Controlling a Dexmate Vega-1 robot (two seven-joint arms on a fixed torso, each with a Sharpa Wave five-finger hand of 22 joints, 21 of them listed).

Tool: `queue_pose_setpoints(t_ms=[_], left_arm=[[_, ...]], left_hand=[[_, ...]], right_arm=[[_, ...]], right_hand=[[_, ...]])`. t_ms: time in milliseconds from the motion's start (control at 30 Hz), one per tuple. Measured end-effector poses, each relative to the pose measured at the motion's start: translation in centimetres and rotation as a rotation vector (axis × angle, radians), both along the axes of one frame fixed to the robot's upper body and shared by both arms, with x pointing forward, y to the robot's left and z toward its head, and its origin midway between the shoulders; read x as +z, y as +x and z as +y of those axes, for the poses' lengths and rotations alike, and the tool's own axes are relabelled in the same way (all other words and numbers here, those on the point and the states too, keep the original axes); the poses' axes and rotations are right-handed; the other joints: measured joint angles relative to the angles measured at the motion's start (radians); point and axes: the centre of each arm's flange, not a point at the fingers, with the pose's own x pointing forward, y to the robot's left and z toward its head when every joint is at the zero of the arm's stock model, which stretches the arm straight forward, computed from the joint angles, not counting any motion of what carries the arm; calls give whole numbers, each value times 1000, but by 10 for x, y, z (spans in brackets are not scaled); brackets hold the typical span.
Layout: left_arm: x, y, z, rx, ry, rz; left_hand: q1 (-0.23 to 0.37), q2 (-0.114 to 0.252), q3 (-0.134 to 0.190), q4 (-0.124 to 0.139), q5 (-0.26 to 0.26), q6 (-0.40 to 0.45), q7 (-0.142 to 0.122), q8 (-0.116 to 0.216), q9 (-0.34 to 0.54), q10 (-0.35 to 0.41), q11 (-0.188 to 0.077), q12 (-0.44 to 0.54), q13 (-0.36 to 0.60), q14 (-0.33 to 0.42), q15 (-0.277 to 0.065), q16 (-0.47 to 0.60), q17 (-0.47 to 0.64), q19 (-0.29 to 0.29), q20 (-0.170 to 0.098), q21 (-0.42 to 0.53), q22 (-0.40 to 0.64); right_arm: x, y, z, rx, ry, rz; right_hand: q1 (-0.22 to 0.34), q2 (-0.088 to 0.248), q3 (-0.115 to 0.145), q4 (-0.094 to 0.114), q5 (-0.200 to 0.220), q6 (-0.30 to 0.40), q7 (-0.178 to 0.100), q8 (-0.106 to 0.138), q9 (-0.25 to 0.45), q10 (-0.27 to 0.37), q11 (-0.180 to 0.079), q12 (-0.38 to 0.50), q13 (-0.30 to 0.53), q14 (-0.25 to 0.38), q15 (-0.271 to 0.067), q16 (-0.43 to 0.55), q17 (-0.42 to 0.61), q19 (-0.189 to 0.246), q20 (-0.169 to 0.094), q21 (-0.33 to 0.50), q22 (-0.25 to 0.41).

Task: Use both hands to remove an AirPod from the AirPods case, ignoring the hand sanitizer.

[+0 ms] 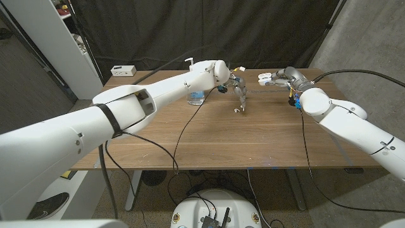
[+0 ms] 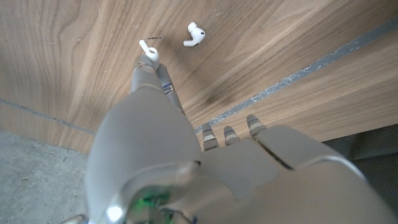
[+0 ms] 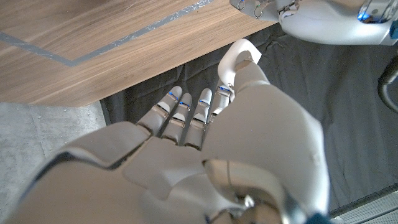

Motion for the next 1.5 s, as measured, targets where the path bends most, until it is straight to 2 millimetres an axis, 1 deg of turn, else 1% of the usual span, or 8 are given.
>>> queue_pose_setpoints(t_ms=[400, 467, 500, 533, 800, 1000, 1300, 1500], left_arm=[[-18, 1, -4, 36, 52, -70], [-21, 0, -5, 38, 59, -80], [-21, 0, -5, 39, 59, -83], [-23, 0, -5, 38, 62, -83], [-32, 0, -4, 62, 78, -122], [-38, 1, -1, 73, 78, -136], [-43, 1, 3, 87, 73, -147], [-45, 1, 7, 98, 60, -147]], left_hand=[[-5, 5, -6, 6, -7, -16, -16, -13, 0, 23, -15, 13, 0, -4, -11, 11, 0, 0, 0, 8, 3], [-6, 5, -5, 6, -7, -23, -23, -15, 0, 29, -21, 13, 0, -3, -11, 11, 0, 0, 0, 8, 3], [-6, 5, 17, 29, -8, -29, -30, -20, 0, 29, -21, 13, 0, -3, -12, 11, 0, 0, 0, 12, 3], [-6, 5, 23, 35, -10, -34, -34, -23, 0, 29, -21, 13, 0, 0, -15, 11, 0, 0, 0, 15, 3], [-14, 4, 37, 48, -11, -56, -58, -46, 0, 39, -21, 21, 0, 0, -15, 11, 0, 0, 0, 15, 3], [-16, 2, 37, 48, -11, -81, -95, -76, 35, 50, -21, 21, 0, 0, -22, 11, 0, 0, 0, 15, 3], [-34, -2, 43, 56, -14, -179, -100, -113, 11, 49, -20, 21, 2, 0, -22, 9, 2, 4, -4, 15, 3], [-45, -14, 38, 61, -18, -289, -94, -124, -12, 39, 0, 19, 3, 5, -27, 6, 3, 8, 0, 15, 3]], right_arm=[[-2, -2, 0, 6, 4, 2], [-2, -2, 0, 6, 4, 2], [-2, -2, 0, 7, 4, 2], [-2, -3, 1, 7, 4, 2], [-3, -4, 2, 9, 5, 0], [-4, -5, 3, 10, 6, -1], [-4, -7, 4, 12, 7, -6], [-5, -7, 6, 14, 8, -7]], right_hand=[[0, 0, 0, 0, 0, -2, -2, -5, 0, 0, 0, -4, 4, 0, 0, 0, 0, 0, 0, 0, 0], [0, 0, 0, 0, 0, -2, -2, -5, 0, 0, 0, -4, 5, 0, 0, 0, 0, 0, 0, 0, 0], [0, 0, 0, 0, 0, -2, -2, -5, 0, 0, 0, -4, 5, 0, 0, 0, 0, 0, 0, 0, 0], [0, 0, 0, 0, -1, -2, -2, -5, 0, 0, 0, -4, 5, 0, 0, 0, 0, 0, 0, 0, 0], [-1, -2, 0, 0, -4, -2, -2, -5, 0, 0, 0, -4, 5, 0, 0, 0, 0, 0, 0, 0, 0], [-3, -3, 0, 0, -4, -2, -2, -6, 0, 0, 0, -4, 5, 0, 0, 0, 0, 0, 0, 0, 0], [-5, -6, 0, 0, -4, -3, -4, -9, 0, 0, 0, -4, 5, 0, 0, 0, 0, 0, 0, 0, 0], [-5, -6, 0, 0, -4, -3, -4, -12, 1, 0, 0, -4, 5, 0, 0, 0, 0, 0, 0, 0, 0]])
